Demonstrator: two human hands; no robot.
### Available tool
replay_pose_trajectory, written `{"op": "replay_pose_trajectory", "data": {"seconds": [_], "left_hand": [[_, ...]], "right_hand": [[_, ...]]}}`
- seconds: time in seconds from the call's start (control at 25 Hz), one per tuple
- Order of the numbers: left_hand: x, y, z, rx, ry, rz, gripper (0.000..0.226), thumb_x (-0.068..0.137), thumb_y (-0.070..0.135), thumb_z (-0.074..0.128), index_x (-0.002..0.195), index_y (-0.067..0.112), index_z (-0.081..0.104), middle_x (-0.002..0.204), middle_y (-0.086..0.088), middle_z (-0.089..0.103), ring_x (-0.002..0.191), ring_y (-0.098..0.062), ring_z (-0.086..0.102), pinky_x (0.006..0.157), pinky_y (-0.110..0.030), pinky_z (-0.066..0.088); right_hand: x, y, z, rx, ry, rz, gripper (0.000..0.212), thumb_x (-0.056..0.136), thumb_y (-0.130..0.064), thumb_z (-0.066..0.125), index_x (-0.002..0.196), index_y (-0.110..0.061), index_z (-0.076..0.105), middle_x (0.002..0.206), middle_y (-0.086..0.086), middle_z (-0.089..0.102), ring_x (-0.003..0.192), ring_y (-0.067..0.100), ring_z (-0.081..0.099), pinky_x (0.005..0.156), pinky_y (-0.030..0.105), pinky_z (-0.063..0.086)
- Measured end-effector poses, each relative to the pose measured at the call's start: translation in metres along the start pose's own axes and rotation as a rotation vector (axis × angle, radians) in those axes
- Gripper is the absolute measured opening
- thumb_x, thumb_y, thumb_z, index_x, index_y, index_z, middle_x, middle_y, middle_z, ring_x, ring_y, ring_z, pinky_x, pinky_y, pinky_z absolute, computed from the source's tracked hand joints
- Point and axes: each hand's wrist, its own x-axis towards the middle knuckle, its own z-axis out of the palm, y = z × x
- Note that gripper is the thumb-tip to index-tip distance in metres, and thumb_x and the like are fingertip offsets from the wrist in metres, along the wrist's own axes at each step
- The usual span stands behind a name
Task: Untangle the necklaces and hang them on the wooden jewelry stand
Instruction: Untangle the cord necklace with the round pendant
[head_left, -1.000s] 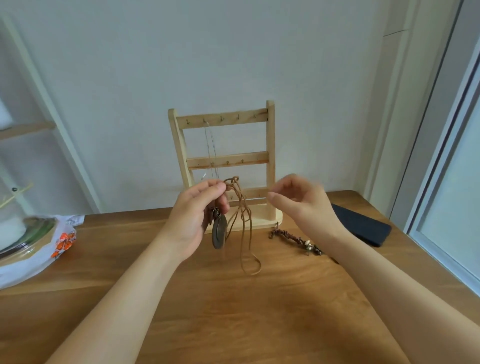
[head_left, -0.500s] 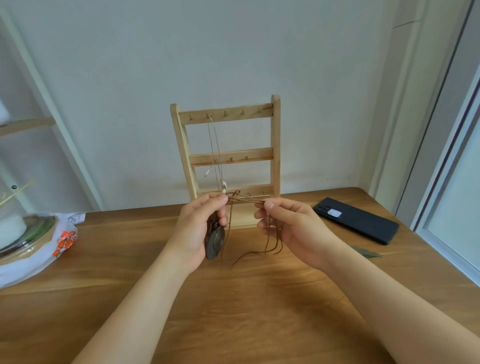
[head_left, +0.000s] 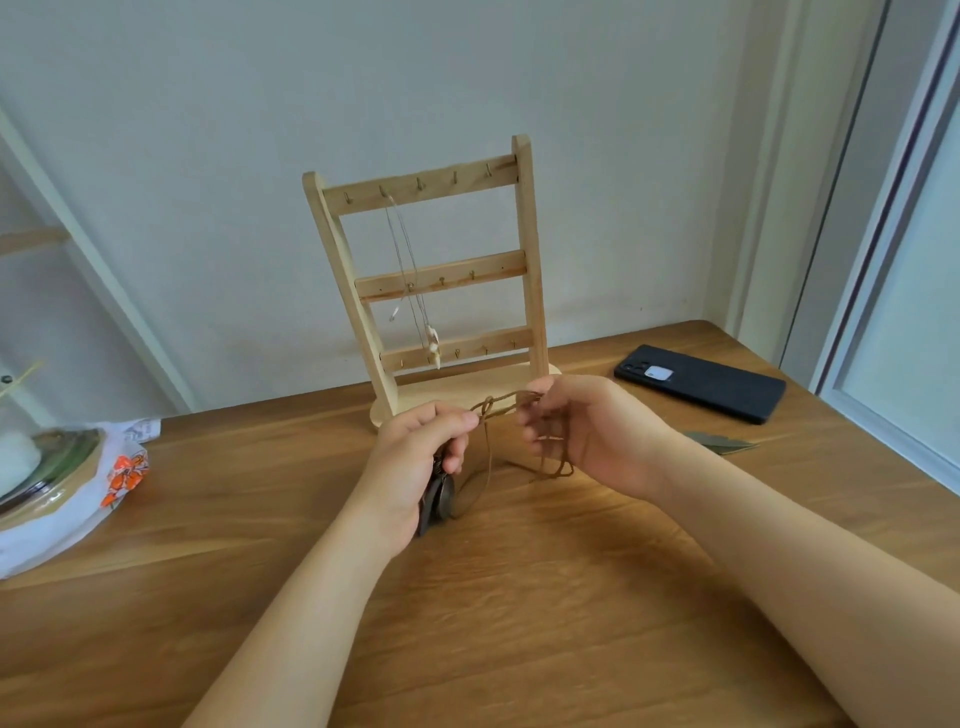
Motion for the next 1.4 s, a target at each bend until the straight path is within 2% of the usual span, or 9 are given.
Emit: {"op": "replay_pose_trajectory", "data": {"seconds": [0.32,0.52,0.72,0.8,0.92,1.08,1.24,1.32,1.4], "left_hand": [[-0.001,0.002,-0.002,0.081,0.011,0.000,0.016,0.092,0.009,0.064,0.076,0.008,0.063,0.060,0.001,0.049,0.055,-0.013,0.042,0.060,-0.027,0.038],[0.002,0.002,-0.009,0.022,0.063,-0.046,0.025,0.095,0.010,0.058,0.071,0.013,0.060,0.058,0.003,0.046,0.053,-0.012,0.039,0.062,-0.029,0.037],[0.007,-0.001,-0.017,-0.164,0.154,-0.141,0.017,0.093,0.016,0.055,0.076,0.012,0.056,0.055,0.005,0.039,0.050,-0.011,0.033,0.061,-0.029,0.034],[0.009,-0.003,-0.023,-0.276,0.207,-0.174,0.022,0.090,0.019,0.054,0.068,0.017,0.050,0.053,0.006,0.035,0.048,-0.011,0.030,0.060,-0.029,0.033],[0.011,-0.006,-0.032,-0.290,0.257,-0.164,0.030,0.088,0.021,0.052,0.059,0.021,0.047,0.052,0.006,0.032,0.048,-0.012,0.027,0.061,-0.030,0.034],[0.010,-0.006,-0.029,-0.258,0.174,-0.115,0.024,0.088,0.018,0.056,0.065,0.017,0.051,0.055,0.004,0.036,0.050,-0.013,0.029,0.063,-0.031,0.034],[0.007,0.001,-0.027,-0.134,0.034,-0.003,0.018,0.084,0.015,0.064,0.066,0.014,0.065,0.058,0.000,0.046,0.050,-0.011,0.036,0.061,-0.029,0.035],[0.003,0.005,-0.023,-0.047,-0.028,0.025,0.014,0.080,0.017,0.067,0.066,0.013,0.069,0.058,0.000,0.048,0.051,-0.011,0.038,0.057,-0.025,0.036],[-0.001,0.006,-0.018,0.022,-0.074,0.039,0.015,0.077,0.019,0.068,0.066,0.009,0.065,0.055,0.000,0.049,0.051,-0.010,0.040,0.054,-0.022,0.036]], "right_hand": [[-0.001,0.000,-0.002,0.066,-0.190,0.015,0.013,0.081,-0.011,0.053,0.083,-0.015,0.065,0.077,-0.001,0.050,0.063,0.012,0.043,0.058,0.026,0.035],[0.001,-0.007,-0.015,0.323,-0.132,0.024,0.011,0.080,-0.016,0.052,0.073,-0.015,0.060,0.092,0.003,0.060,0.084,0.020,0.054,0.077,0.033,0.044],[-0.002,-0.017,-0.025,0.506,-0.087,-0.035,0.006,0.084,-0.015,0.055,0.078,-0.013,0.057,0.066,-0.002,0.047,0.073,0.018,0.056,0.095,0.044,0.051],[-0.003,-0.020,-0.034,0.595,-0.064,-0.063,0.009,0.088,-0.014,0.054,0.080,-0.012,0.057,0.064,-0.004,0.043,0.059,0.011,0.047,0.081,0.033,0.055],[-0.004,-0.025,-0.049,0.662,-0.049,-0.106,0.008,0.089,-0.013,0.054,0.081,-0.012,0.056,0.063,-0.007,0.041,0.049,0.006,0.037,0.051,0.018,0.042],[-0.004,-0.025,-0.047,0.336,0.127,-0.127,0.018,0.091,-0.019,0.052,0.074,-0.016,0.052,0.067,-0.002,0.041,0.054,0.012,0.040,0.050,0.022,0.040],[-0.001,-0.018,-0.036,-0.218,0.335,-0.399,0.044,0.092,-0.025,0.054,0.052,-0.008,0.054,0.054,0.004,0.054,0.069,0.023,0.065,0.089,0.037,0.051],[-0.002,-0.013,-0.026,-0.454,0.420,-0.534,0.042,0.093,-0.015,0.061,0.052,-0.010,0.063,0.058,0.005,0.063,0.078,0.021,0.070,0.095,0.031,0.047],[-0.004,-0.007,-0.013,-0.515,0.313,-0.532,0.021,0.092,-0.007,0.066,0.072,-0.009,0.073,0.076,0.008,0.072,0.086,0.019,0.069,0.088,0.029,0.051]]}}
